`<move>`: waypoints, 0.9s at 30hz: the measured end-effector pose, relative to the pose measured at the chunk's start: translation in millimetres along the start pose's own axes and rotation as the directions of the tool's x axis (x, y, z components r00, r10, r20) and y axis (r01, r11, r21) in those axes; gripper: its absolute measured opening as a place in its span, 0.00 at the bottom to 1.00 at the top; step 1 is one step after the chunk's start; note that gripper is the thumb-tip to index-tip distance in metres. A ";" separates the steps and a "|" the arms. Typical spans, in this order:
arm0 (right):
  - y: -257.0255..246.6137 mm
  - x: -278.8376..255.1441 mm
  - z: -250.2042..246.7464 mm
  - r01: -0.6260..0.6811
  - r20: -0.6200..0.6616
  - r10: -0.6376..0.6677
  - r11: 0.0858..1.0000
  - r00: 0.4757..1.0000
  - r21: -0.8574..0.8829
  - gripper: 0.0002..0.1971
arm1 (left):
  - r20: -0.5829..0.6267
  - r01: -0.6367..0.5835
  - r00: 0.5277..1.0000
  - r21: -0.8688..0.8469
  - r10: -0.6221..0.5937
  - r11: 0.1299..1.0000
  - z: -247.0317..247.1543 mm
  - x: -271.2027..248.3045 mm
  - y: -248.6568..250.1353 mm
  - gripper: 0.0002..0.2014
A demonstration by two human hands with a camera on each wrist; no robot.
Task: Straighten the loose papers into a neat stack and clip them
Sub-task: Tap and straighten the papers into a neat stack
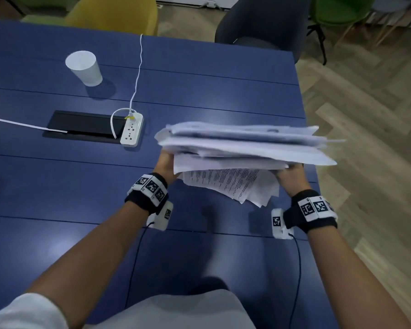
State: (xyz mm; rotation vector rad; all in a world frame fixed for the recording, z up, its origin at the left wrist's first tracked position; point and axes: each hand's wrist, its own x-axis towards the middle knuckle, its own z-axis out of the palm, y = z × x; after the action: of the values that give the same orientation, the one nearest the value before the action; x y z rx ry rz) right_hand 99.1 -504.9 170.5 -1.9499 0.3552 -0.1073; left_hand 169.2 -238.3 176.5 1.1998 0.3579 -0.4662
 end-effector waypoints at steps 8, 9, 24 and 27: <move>-45.3 -12.4 17.6 0.127 -0.259 -0.036 0.931 0.965 0.343 0.14 | -0.049 -0.385 0.917 0.166 0.397 0.908 27.1 -30.9 3.1 0.17; -44.2 -14.9 17.7 0.122 -0.253 -0.035 0.934 0.967 0.337 0.14 | -0.056 -0.426 0.892 0.221 0.448 0.877 26.2 -32.1 0.7 0.20; -7.1 -33.7 -2.1 -0.012 -0.004 0.014 0.952 1.000 0.304 0.24 | 0.318 -0.357 0.923 0.490 0.218 0.795 -7.0 -30.4 -4.3 0.31; -4.5 -25.3 -4.6 -0.010 -0.022 0.020 0.933 1.000 0.359 0.31 | 0.316 -0.311 0.931 0.428 0.181 0.849 -12.2 -21.4 5.8 0.28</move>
State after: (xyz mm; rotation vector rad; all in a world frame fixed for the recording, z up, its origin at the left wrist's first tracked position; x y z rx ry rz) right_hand 74.8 -499.9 178.7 -1.5836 0.3411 -0.1751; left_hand 153.7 -221.8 187.8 1.6119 -0.1602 -0.4944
